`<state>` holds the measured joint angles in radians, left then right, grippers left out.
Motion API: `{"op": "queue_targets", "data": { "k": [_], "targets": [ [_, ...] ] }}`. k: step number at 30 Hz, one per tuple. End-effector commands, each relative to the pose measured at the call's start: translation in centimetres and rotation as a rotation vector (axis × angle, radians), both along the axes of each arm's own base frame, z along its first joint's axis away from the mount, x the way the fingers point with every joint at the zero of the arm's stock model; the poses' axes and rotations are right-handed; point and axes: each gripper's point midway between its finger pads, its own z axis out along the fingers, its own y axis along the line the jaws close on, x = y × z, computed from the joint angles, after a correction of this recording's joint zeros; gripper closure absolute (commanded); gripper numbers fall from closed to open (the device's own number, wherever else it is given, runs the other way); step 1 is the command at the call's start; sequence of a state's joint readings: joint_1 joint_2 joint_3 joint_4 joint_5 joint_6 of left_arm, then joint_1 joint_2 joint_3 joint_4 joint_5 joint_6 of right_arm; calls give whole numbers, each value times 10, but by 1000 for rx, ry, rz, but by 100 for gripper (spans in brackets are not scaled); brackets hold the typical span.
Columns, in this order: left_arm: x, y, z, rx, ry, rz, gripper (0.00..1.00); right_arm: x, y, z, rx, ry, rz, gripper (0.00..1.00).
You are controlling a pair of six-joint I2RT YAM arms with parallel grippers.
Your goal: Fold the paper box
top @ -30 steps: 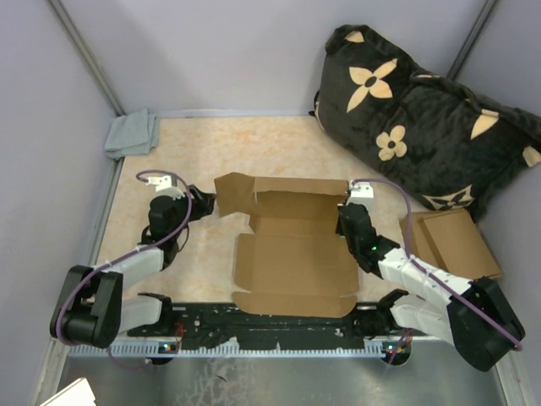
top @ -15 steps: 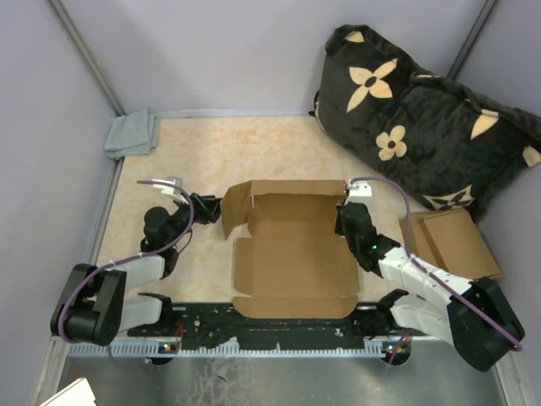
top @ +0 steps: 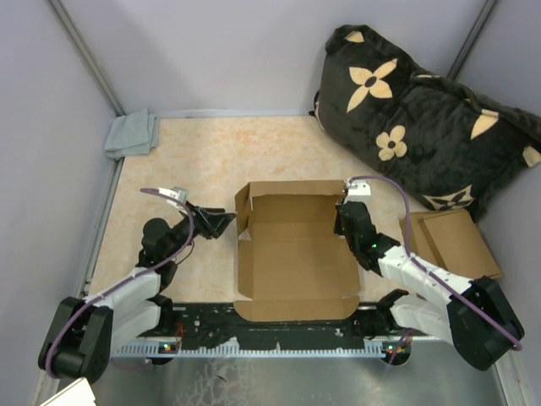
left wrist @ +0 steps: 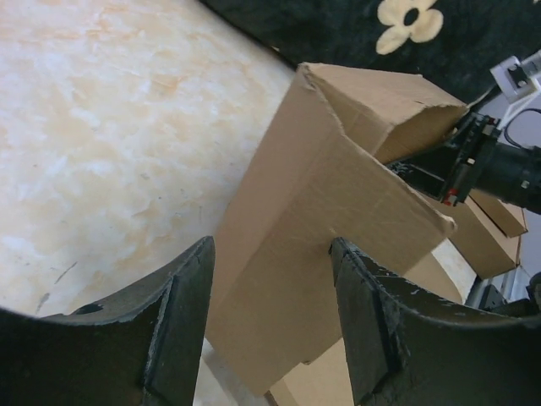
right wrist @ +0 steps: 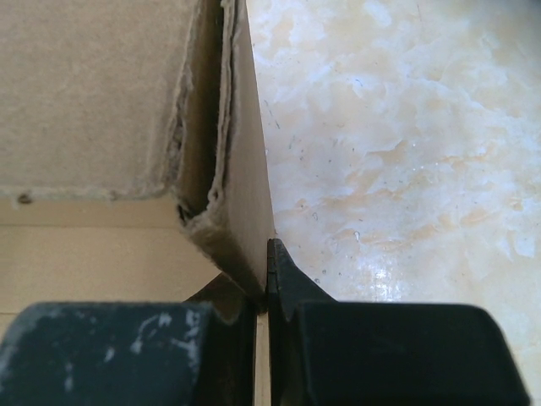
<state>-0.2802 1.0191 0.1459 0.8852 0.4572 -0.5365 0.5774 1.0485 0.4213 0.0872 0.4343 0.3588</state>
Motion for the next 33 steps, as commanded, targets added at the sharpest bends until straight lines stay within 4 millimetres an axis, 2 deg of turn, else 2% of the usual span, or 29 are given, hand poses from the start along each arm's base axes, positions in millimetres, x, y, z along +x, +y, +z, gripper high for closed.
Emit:
{"op": "queue_targets", "data": {
  "k": [1,10,17,21,27,33],
  "targets": [
    [-10,-7,-7,46,12,-27,36,9,10,18,37,-32,21,100],
    [12,0,-15,117,55,60,35,14,8,20,12,-15,1,100],
    [32,10,-2,158,4,148,34,21,11,26,-23,18,1,100],
    [41,10,6,161,-40,159,33,27,17,32,-34,25,21,100],
    [52,3,0,169,-53,138,33,33,26,29,-35,53,53,100],
    [62,4,-5,174,-66,162,32,41,26,23,-54,98,40,100]
  ]
}}
